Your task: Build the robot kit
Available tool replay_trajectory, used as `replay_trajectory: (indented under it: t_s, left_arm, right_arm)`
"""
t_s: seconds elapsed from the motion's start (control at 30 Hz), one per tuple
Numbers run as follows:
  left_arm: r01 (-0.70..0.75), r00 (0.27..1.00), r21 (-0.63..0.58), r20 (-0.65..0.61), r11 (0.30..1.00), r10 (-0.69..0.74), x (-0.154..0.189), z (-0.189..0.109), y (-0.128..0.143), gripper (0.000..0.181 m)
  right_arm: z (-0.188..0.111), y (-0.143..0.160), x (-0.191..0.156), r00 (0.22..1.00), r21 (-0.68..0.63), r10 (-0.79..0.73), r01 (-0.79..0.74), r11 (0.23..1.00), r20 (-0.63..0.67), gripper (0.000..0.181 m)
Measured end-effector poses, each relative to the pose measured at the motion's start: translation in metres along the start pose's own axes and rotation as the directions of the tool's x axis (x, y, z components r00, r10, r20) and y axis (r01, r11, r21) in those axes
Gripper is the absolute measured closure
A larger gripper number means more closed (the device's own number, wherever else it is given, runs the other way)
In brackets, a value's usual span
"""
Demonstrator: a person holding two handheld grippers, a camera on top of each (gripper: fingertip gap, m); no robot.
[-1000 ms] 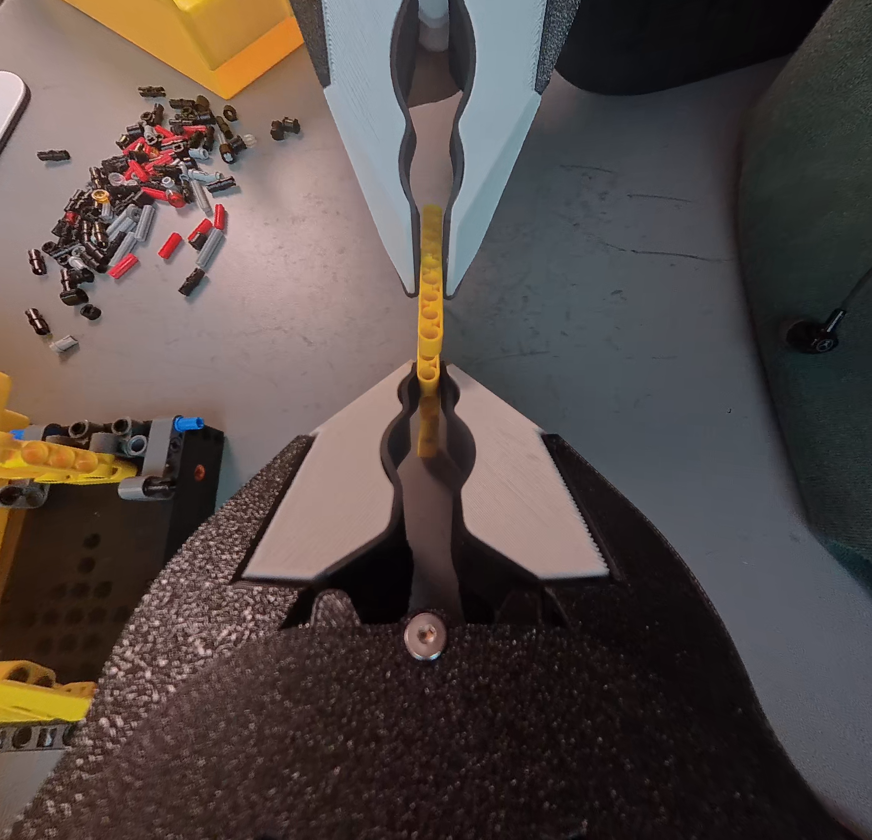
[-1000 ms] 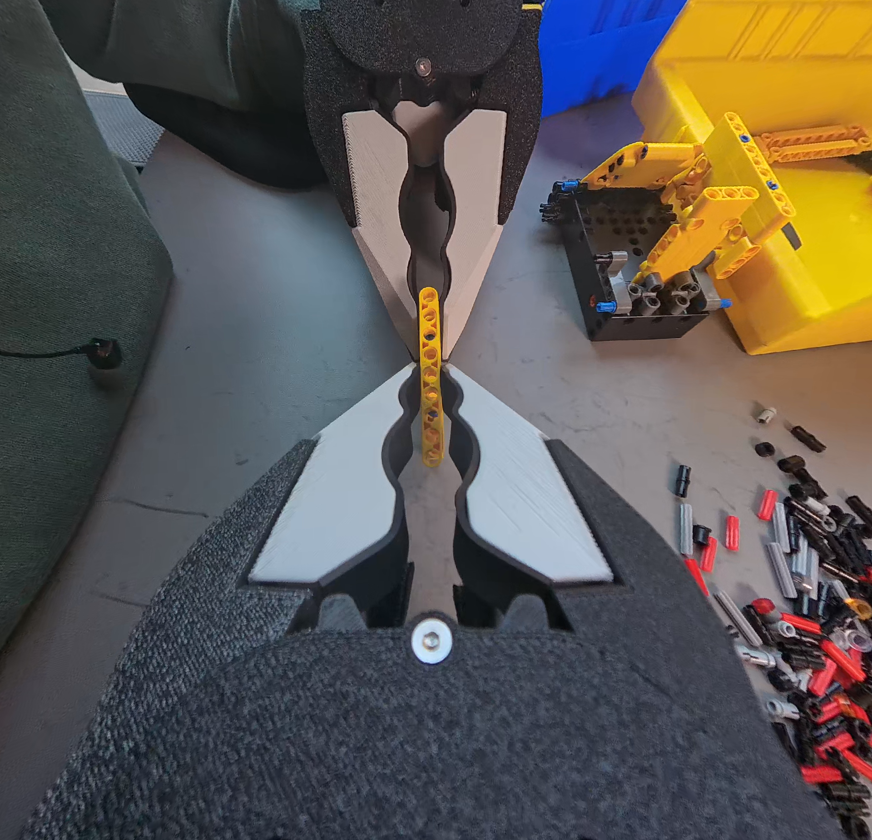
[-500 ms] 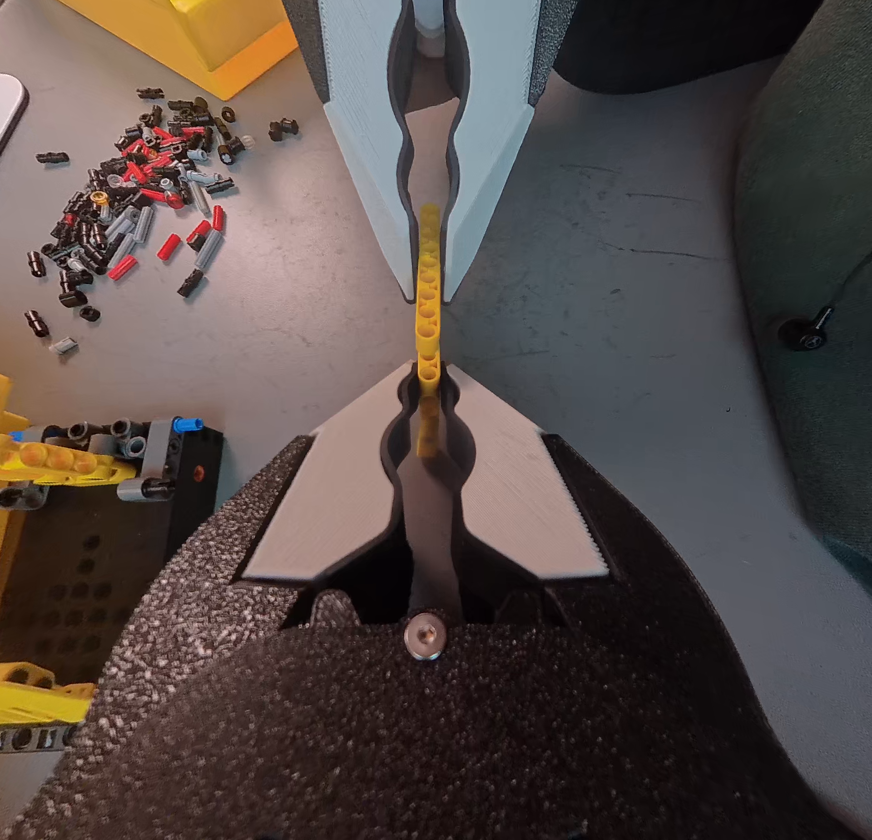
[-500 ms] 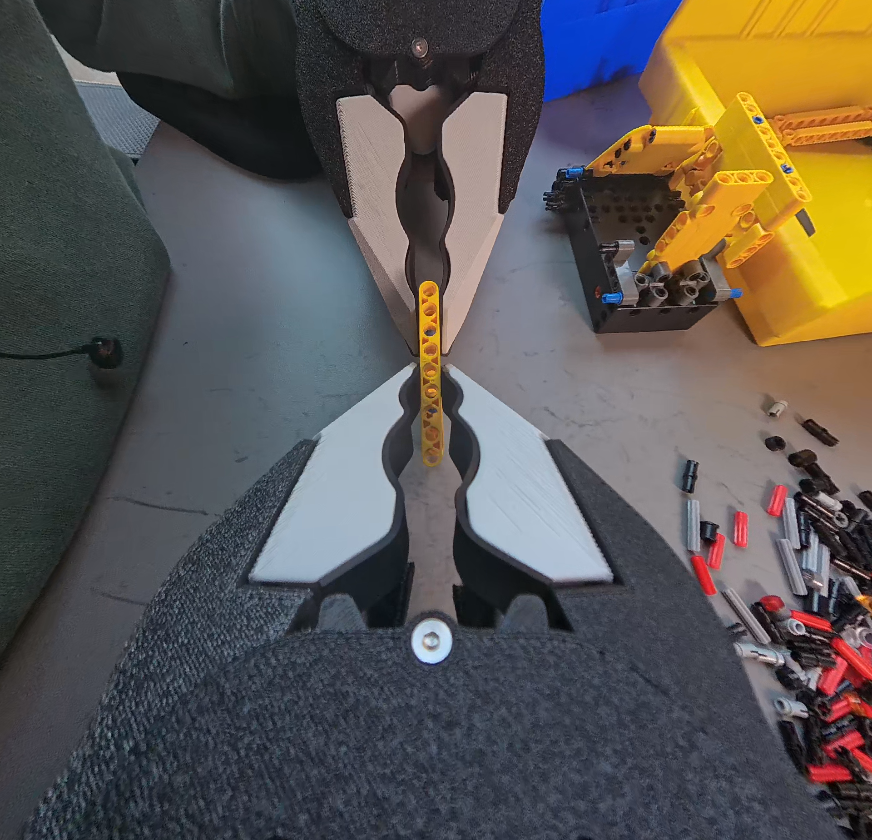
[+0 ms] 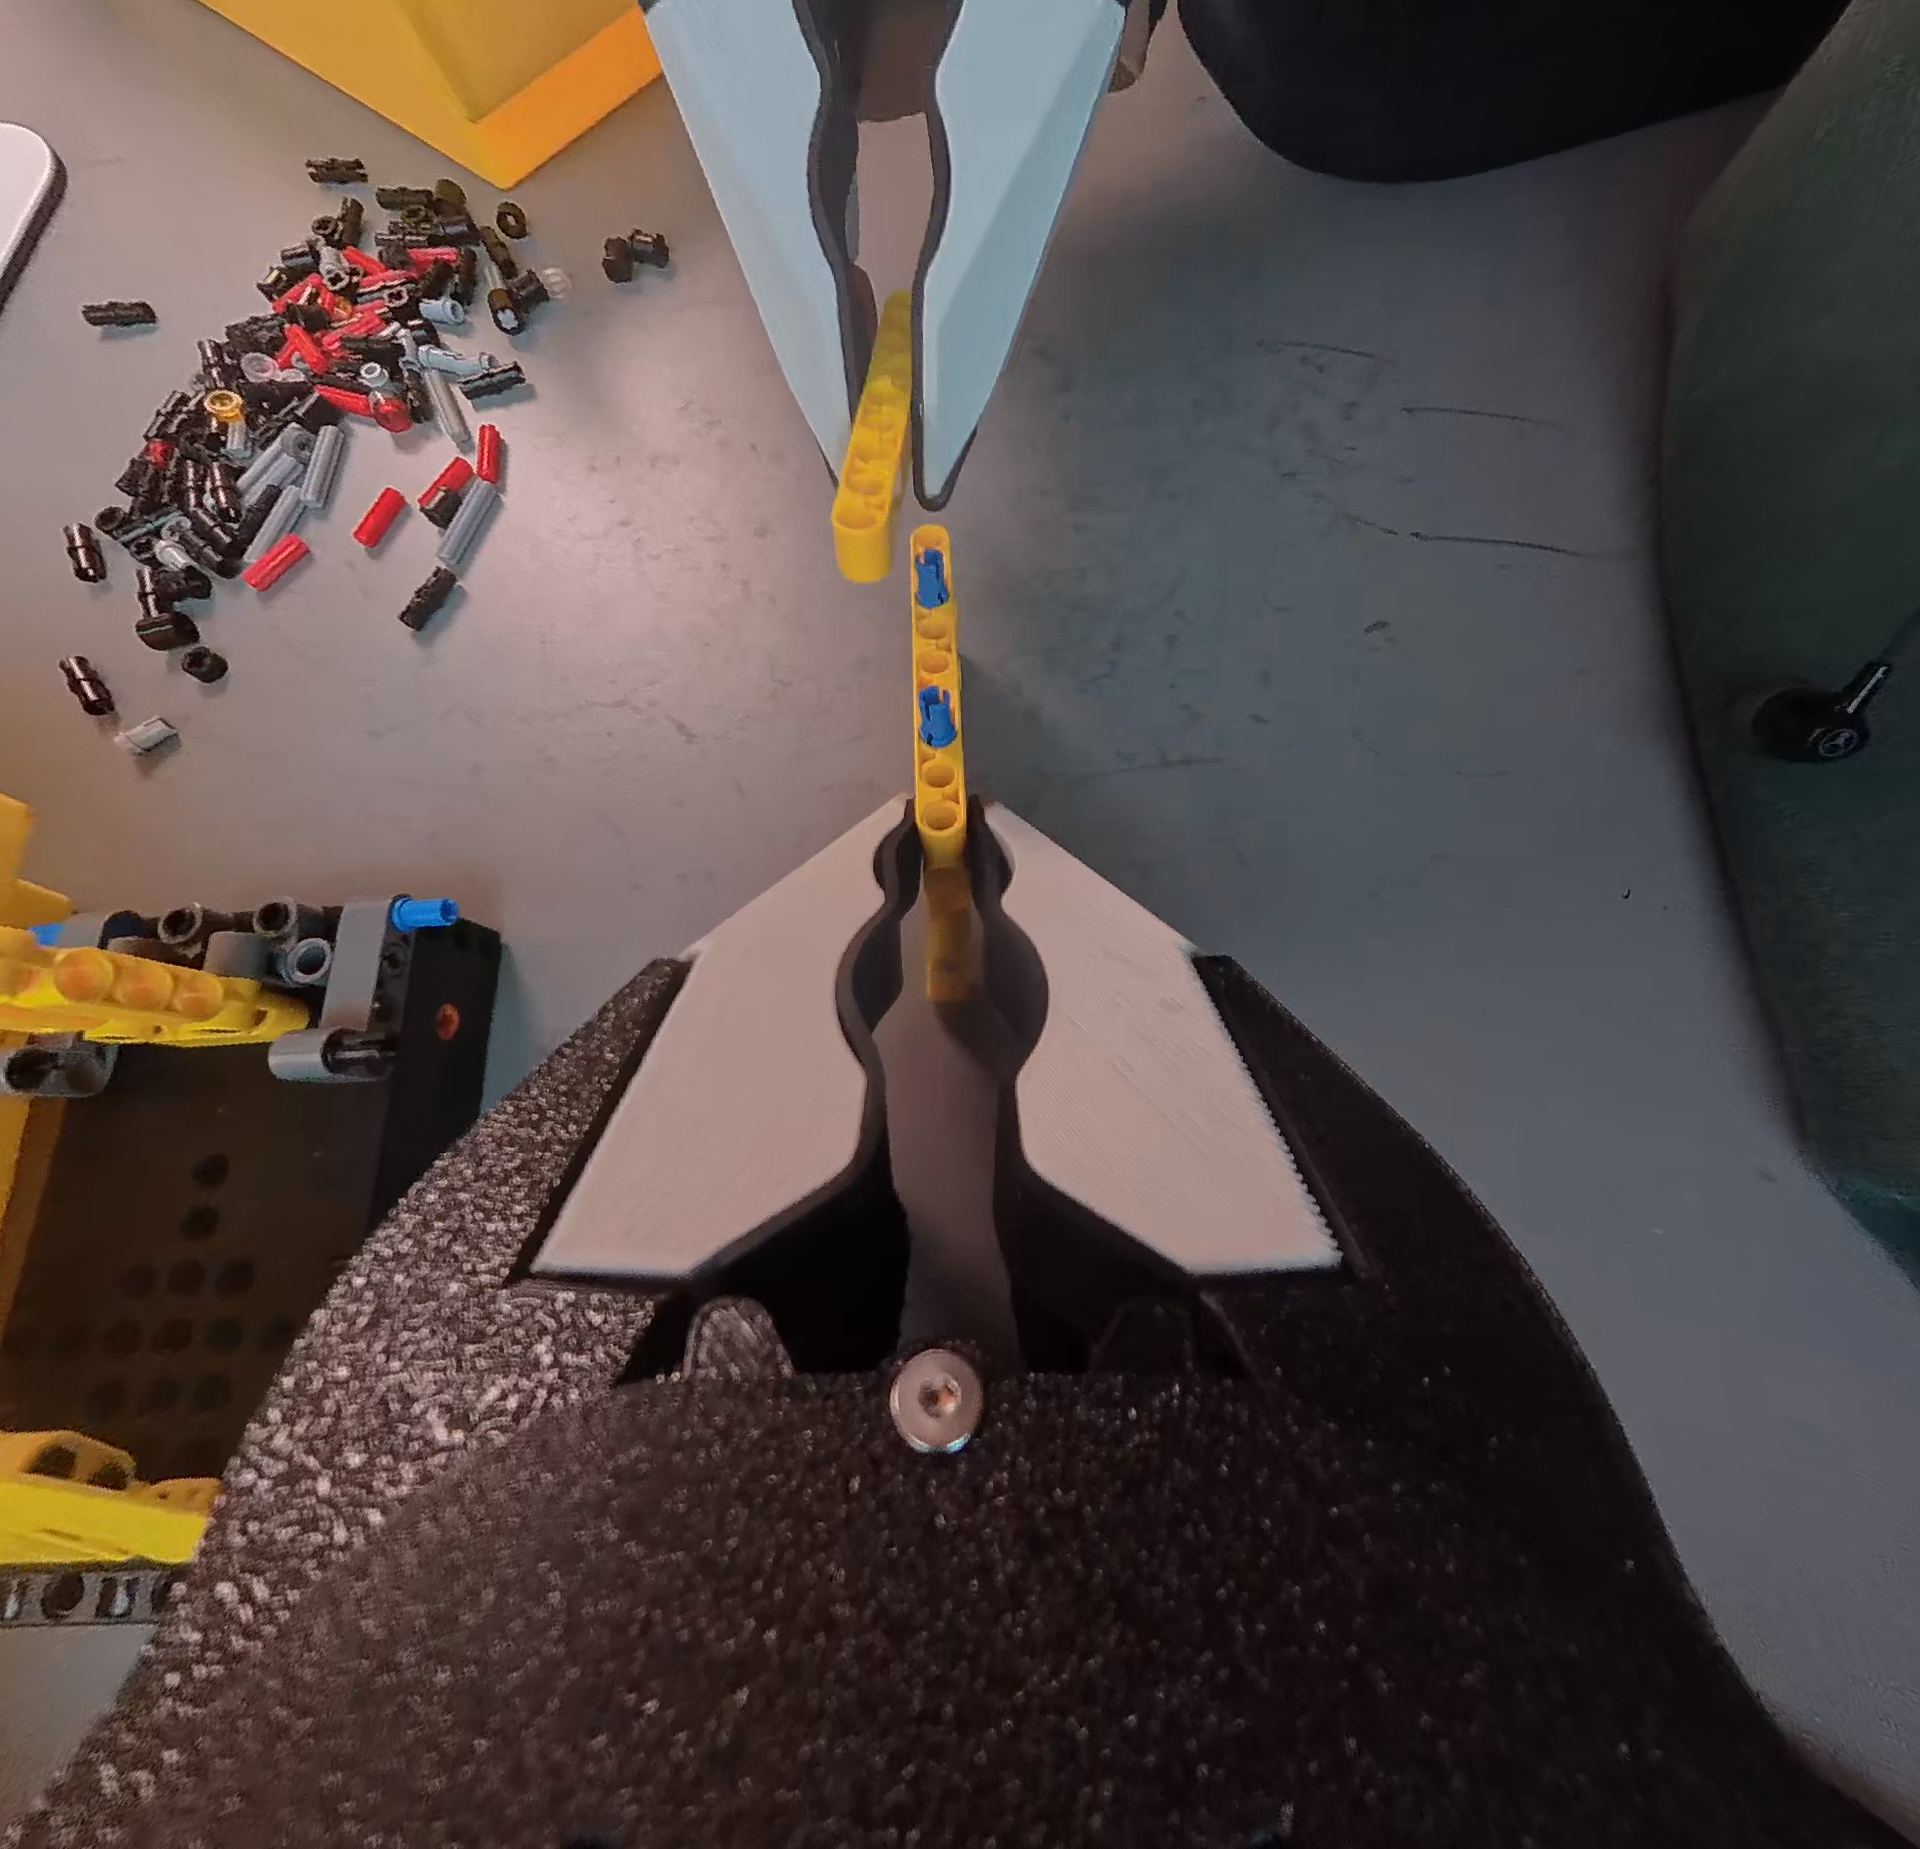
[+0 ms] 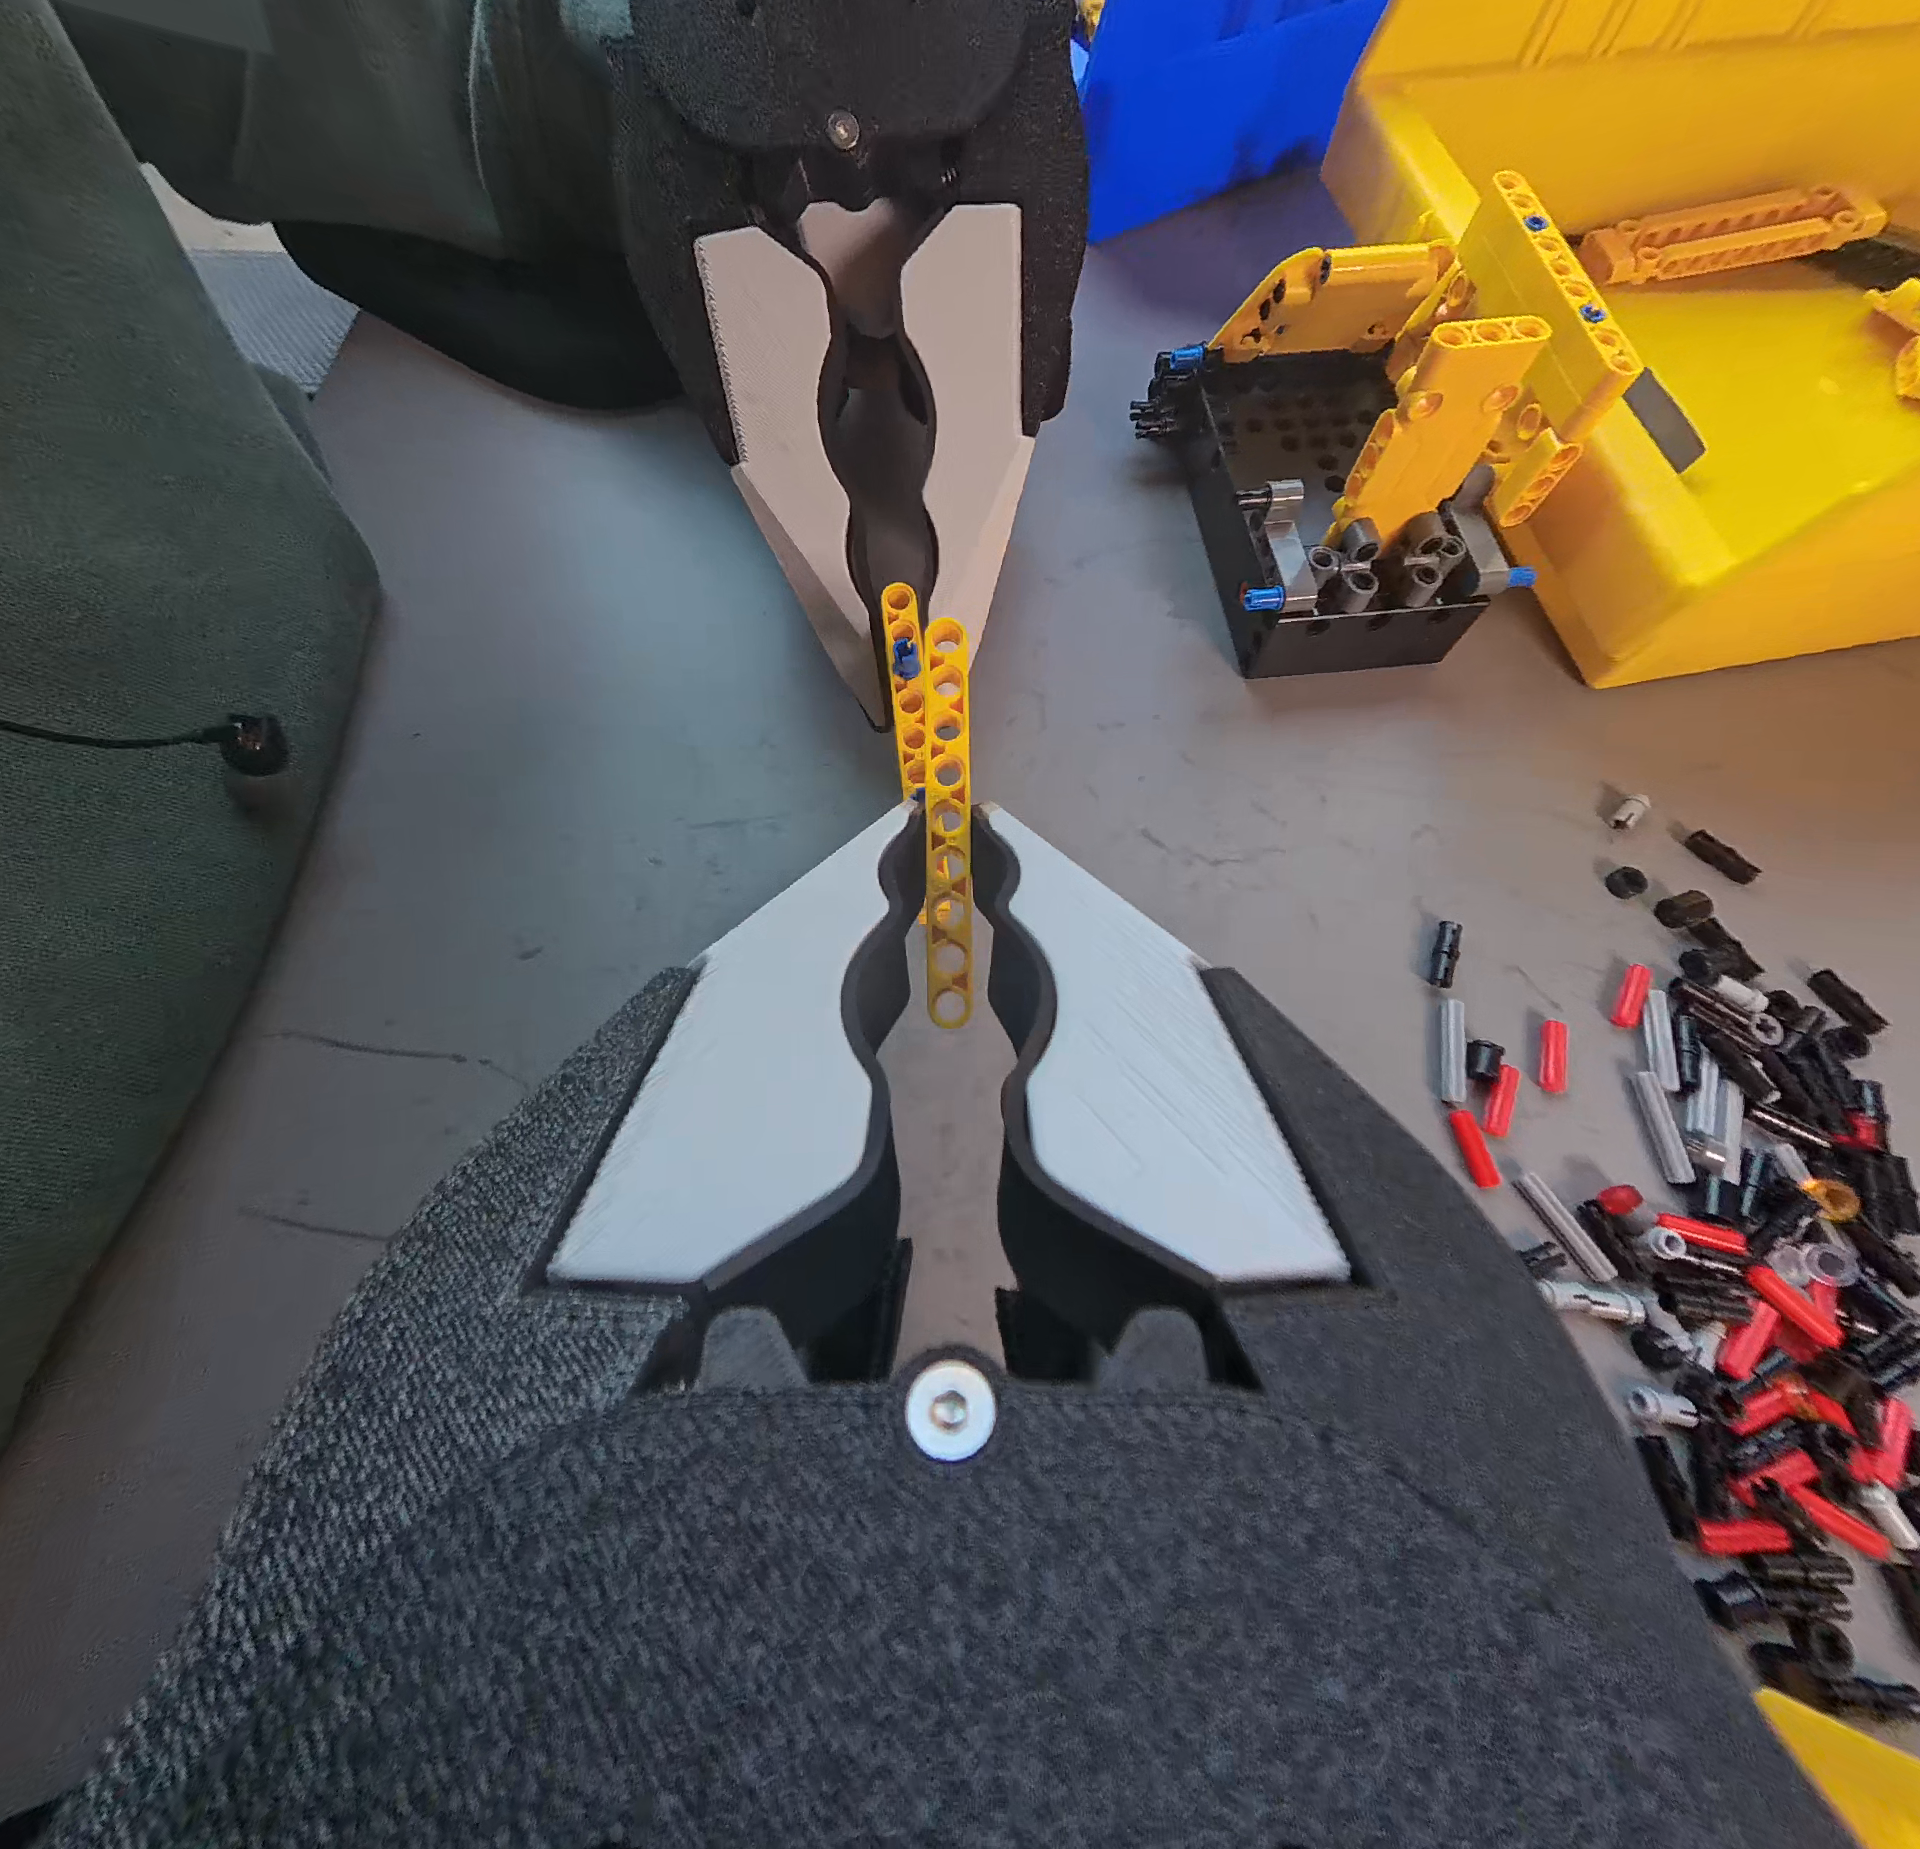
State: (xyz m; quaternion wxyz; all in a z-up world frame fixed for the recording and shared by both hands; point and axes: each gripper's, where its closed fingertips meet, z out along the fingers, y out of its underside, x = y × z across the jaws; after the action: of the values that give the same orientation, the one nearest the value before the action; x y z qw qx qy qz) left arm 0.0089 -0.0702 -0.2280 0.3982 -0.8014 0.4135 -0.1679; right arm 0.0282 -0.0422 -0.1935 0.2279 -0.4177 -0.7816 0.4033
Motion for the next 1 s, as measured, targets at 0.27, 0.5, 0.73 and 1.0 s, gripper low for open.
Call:
replay_trajectory:
  t_s: [0.27, 0.5, 0.73, 1.0]
  left_arm:
    - [0.016, 1.0, 0.007, -0.017, 1.0, -0.016, -0.001, -0.004, 0.002, 0.158]
    - [0.028, 1.0, 0.011, -0.002, 1.0, -0.028, -0.005, -0.006, 0.002, 0.163]
    - [0.021, 0.999, 0.022, 0.024, 1.0, -0.022, -0.009, -0.007, 0.0, 0.175]
    - [0.012, 0.999, 0.022, 0.04, 1.0, -0.013, -0.011, -0.006, 0.0, 0.175]
  right_arm:
    - [0.0, -0.002, 0.001, 1.0, 0.019, 0.015, -0.015, 1.0, 0.005, 0.174]
    - [-0.002, -0.007, 0.002, 1.0, 0.045, 0.024, -0.024, 0.999, -0.001, 0.174]
    - [0.004, -0.01, -0.003, 1.0, 0.033, 0.003, -0.003, 0.999, -0.006, 0.174]
    - [0.012, -0.01, -0.013, 0.998, -0.009, -0.06, 0.06, 0.998, -0.008, 0.174]
